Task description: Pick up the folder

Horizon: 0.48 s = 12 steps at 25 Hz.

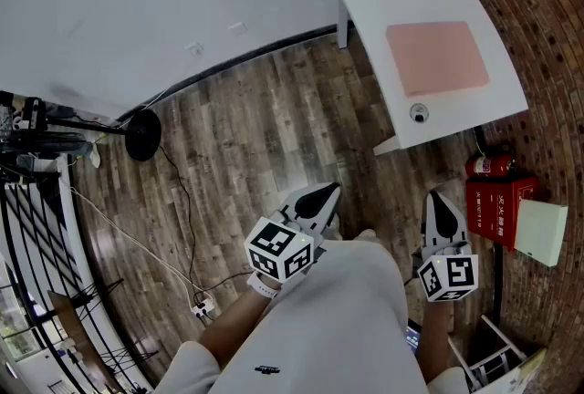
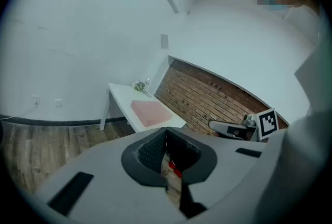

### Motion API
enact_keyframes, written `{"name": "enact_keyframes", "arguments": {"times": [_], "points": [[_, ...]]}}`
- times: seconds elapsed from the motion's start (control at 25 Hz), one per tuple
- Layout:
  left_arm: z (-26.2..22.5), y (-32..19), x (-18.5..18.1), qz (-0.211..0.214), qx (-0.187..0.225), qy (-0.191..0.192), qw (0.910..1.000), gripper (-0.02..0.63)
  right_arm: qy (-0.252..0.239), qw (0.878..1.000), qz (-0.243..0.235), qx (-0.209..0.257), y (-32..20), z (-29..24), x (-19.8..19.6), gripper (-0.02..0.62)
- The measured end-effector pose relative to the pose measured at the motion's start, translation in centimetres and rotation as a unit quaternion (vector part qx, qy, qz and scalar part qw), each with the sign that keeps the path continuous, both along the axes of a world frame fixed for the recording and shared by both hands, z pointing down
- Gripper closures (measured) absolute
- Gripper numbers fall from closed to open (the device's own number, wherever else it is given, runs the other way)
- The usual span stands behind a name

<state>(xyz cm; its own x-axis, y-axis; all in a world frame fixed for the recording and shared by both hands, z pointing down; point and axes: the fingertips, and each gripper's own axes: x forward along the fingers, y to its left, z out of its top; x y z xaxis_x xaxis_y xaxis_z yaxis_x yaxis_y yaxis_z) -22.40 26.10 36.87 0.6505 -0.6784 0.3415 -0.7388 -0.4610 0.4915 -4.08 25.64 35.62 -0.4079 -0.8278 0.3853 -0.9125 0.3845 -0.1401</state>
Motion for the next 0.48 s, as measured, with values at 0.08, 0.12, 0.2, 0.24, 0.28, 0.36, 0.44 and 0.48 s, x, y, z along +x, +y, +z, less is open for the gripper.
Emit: {"name": "enact_keyframes", "arguments": {"times": [0.08, 0.12, 0.2, 0.24, 0.28, 0.36, 0.44, 0.48], "points": [[-0.7, 1.4, 0.4, 0.015, 0.01, -0.023, 0.9996, 0.586, 0.006, 1.0, -0.016, 0.018, 1.5, -1.0, -0.8, 0.589], [-1.1, 2.1, 0.7, 0.021, 0.016, -0.029, 0.9992, 0.586, 0.007, 0.999, -0.022, 0.025, 2.3, -1.5, -1.0, 0.589], [-2.3, 3.2, 1.7, 0.029, 0.028, -0.029, 0.9988, 0.586, 0.004, 0.999, -0.027, 0.031, 3.9, -2.3, -0.9, 0.589], [-2.8, 3.7, 2.4, 0.032, 0.034, -0.026, 0.9986, 0.586, 0.003, 0.999, -0.031, 0.033, 4.7, -2.5, -0.7, 0.589], [-3.3, 4.2, 3.2, 0.034, 0.041, -0.024, 0.9983, 0.586, 0.005, 0.999, -0.037, 0.034, 5.6, -2.6, -0.5, 0.589], [-4.0, 5.2, 5.4, 0.041, 0.053, -0.022, 0.9975, 0.586, 0.008, 0.998, -0.046, 0.033, 7.2, -2.4, 0.3, 0.589], [-4.4, 6.4, 7.9, 0.053, 0.056, -0.023, 0.9968, 0.586, -0.007, 0.999, -0.044, 0.026, 8.8, -2.2, 1.7, 0.589], [-4.7, 7.1, 9.1, 0.06, 0.057, -0.024, 0.9963, 0.586, -0.021, 0.999, -0.04, 0.023, 9.5, -2.4, 2.4, 0.589]]}}
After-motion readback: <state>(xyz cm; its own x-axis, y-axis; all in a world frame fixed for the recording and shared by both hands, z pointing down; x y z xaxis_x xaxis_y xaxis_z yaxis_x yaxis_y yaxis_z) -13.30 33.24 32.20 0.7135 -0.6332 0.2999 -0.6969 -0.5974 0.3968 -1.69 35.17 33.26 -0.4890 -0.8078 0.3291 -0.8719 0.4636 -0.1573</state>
